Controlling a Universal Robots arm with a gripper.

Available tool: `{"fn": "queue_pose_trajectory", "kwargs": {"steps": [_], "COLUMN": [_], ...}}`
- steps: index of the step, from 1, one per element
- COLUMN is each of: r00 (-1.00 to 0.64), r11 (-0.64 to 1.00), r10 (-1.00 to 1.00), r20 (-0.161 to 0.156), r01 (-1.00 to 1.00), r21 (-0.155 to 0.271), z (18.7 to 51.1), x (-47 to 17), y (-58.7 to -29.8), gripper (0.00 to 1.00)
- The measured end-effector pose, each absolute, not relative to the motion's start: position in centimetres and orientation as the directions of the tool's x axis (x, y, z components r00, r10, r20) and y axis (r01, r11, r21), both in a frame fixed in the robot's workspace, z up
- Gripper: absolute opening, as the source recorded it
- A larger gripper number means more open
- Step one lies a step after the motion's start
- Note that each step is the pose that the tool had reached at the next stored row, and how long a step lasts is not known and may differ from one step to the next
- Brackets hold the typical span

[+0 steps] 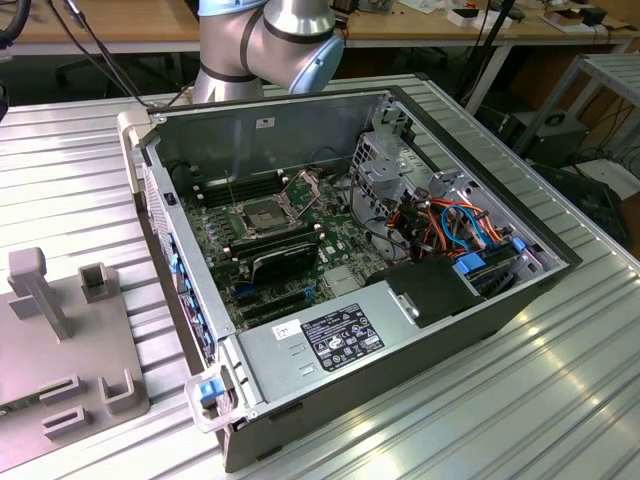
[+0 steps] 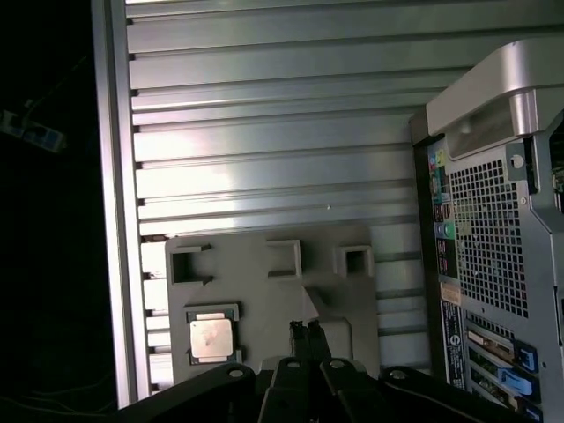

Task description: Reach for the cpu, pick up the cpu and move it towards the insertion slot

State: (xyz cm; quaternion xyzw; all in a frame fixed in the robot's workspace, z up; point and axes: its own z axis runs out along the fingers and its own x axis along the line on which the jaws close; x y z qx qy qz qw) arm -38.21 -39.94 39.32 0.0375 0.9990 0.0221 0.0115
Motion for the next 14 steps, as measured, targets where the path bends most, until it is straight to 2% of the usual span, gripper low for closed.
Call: {"fn": "queue_pose_trajectory", "kwargs": {"steps": [14], "r00": [-0.997], "r11": [0.996], "r10": [0.075], "r20": [-0.021], "r01": [0.074], "r21": [0.045], "z": [39.3], "x": [-39.6], "y": [-39.9], "gripper": [0.11]}}
